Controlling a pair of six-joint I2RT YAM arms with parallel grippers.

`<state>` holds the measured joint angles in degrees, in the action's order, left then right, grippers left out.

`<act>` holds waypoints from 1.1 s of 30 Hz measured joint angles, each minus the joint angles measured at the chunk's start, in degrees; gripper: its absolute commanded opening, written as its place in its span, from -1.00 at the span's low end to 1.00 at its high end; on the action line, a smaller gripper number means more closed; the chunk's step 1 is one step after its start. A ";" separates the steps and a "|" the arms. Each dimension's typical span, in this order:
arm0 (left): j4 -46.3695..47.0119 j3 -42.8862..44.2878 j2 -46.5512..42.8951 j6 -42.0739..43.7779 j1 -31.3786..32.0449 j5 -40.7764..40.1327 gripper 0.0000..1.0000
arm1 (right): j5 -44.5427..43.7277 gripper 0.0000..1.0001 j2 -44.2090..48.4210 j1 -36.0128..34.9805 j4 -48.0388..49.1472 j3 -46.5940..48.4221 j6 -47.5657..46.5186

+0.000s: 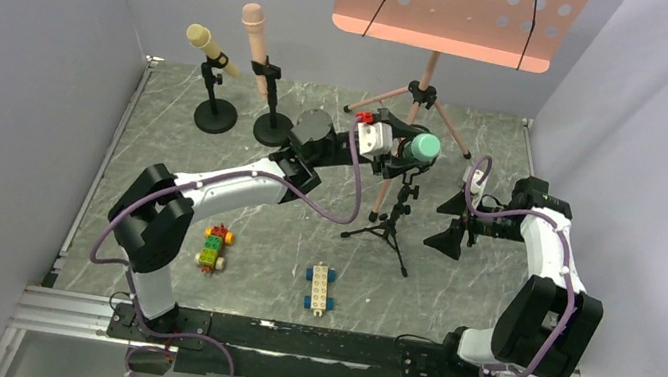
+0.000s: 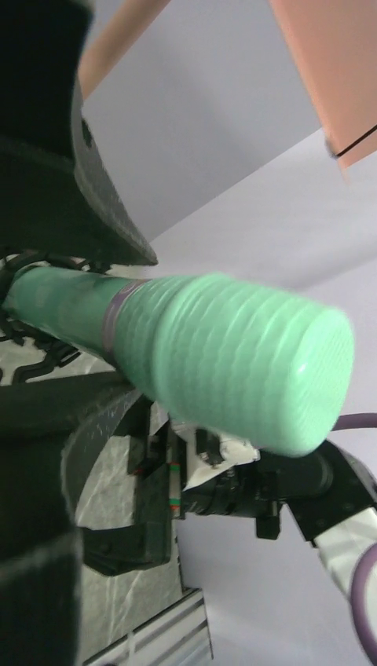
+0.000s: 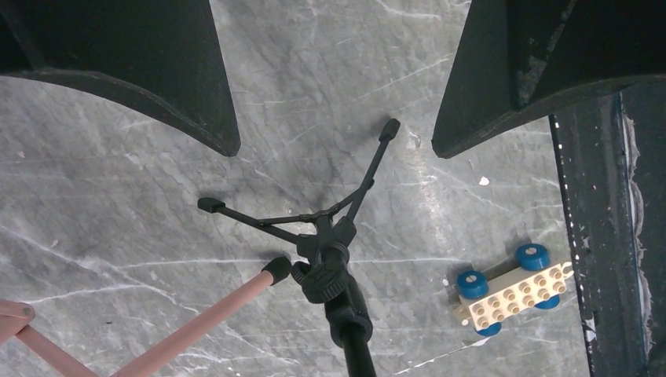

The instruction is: Attach the microphones to the stand

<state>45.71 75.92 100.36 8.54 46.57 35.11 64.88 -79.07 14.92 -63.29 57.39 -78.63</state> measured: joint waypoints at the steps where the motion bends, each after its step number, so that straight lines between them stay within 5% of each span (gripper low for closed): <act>1: -0.22 -0.52 0.00 -0.11 0.02 -0.11 0.28 | 0.00 0.99 -0.11 0.00 -0.13 0.04 -0.09; 5: -2.64 -2.01 -0.02 -0.26 0.07 -0.72 0.56 | 0.02 0.99 -0.48 0.00 -0.52 0.22 -0.55; 8: -3.10 -2.01 -0.09 -0.55 0.07 -1.46 0.97 | 0.00 0.99 -0.81 0.00 -0.74 0.24 -0.79; 20: -2.91 -6.12 -7.13 -0.85 0.07 -5.99 0.99 | 0.00 0.99 -0.98 0.00 -0.94 0.52 -1.25; 33: 6.67 -25.79 -21.33 -11.30 -0.96 -13.99 0.99 | 0.00 0.99 -0.98 0.00 -1.18 0.52 -1.51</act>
<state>52.38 50.13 79.02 -2.76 45.60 21.12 64.88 -80.05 14.92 -64.47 57.91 -80.14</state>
